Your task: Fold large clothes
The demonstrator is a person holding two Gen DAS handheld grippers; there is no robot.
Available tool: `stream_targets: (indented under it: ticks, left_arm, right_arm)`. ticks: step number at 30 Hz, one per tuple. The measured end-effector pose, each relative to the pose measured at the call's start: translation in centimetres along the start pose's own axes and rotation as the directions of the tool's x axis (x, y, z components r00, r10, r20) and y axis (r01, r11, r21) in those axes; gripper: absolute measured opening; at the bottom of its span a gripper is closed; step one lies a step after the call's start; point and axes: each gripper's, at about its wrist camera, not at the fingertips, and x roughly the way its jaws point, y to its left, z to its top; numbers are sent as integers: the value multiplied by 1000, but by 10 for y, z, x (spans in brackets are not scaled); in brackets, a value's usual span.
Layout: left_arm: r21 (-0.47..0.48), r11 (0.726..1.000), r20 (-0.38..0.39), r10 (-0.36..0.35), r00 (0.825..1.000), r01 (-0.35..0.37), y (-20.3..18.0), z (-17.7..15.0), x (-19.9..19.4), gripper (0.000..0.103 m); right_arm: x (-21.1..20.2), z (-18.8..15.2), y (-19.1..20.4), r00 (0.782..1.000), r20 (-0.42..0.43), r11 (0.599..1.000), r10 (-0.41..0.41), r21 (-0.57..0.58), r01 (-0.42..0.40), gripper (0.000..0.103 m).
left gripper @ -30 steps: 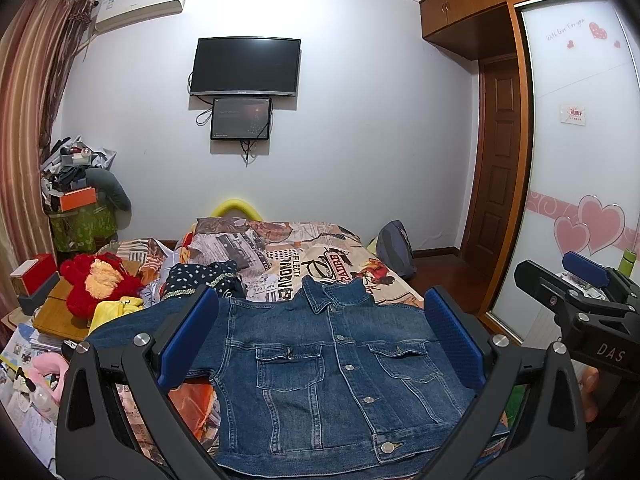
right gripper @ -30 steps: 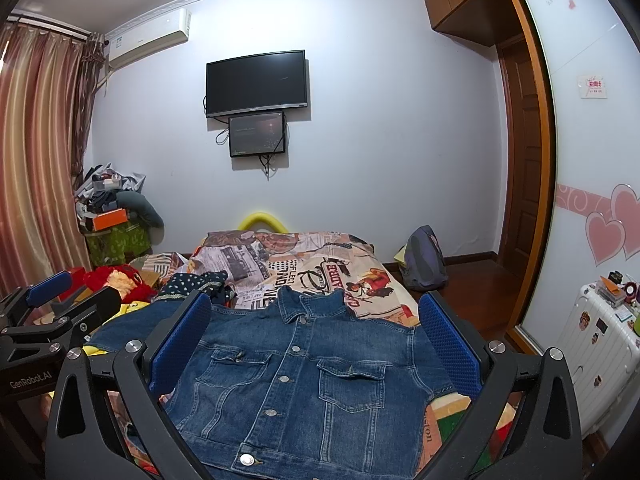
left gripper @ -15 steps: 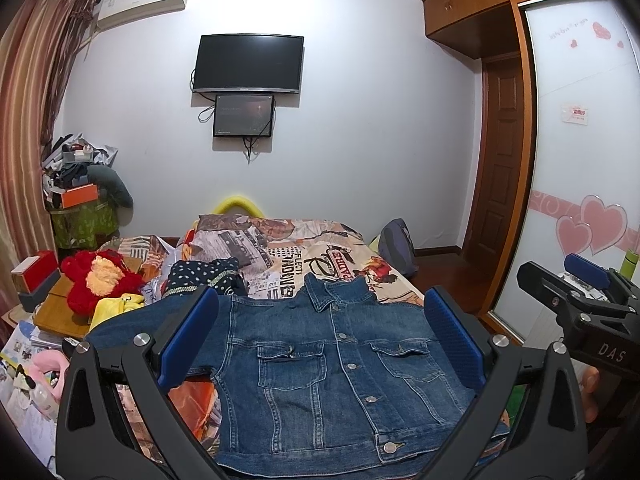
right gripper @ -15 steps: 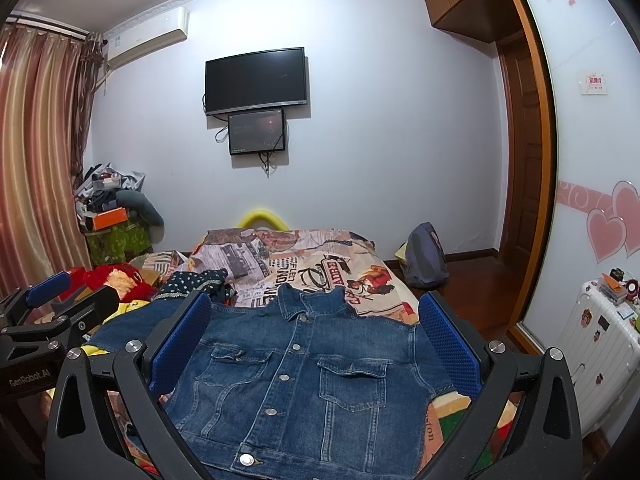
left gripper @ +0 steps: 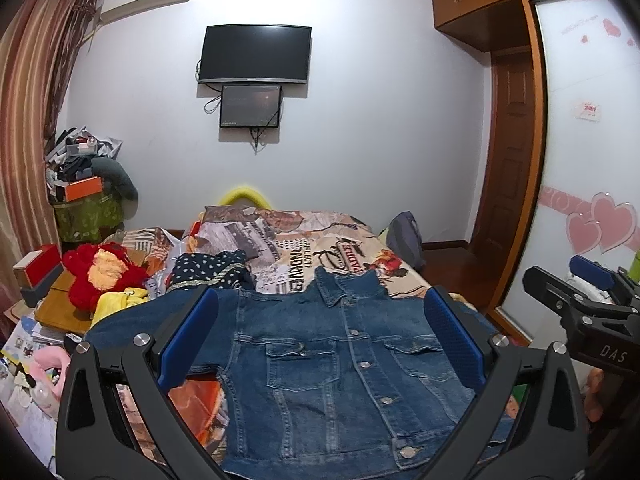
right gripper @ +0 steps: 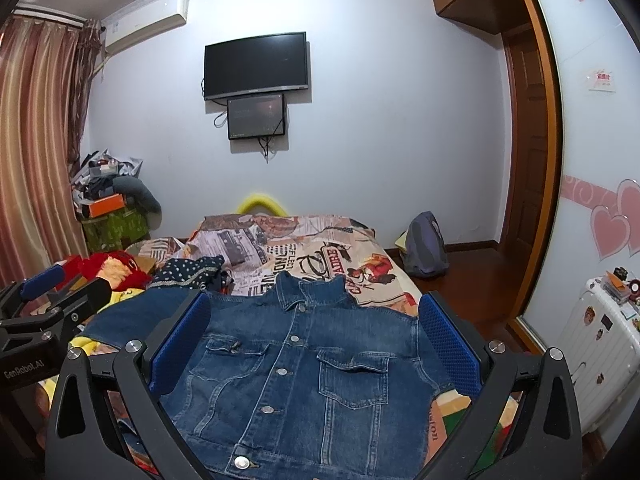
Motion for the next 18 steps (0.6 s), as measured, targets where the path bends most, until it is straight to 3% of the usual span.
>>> stream_targets:
  ticks: [11,18]
  left_arm:
    - [-33,996,-37,83,996,-84,47,7,53,103]
    - [-120,975,-73,179,981,-187,109,0,94,103]
  right_arm:
    - [50,-1,-3,997,-82,1000,-5,-2,5,103]
    - [91,-4,-4,991,-137,1000,-8,-7,8,103]
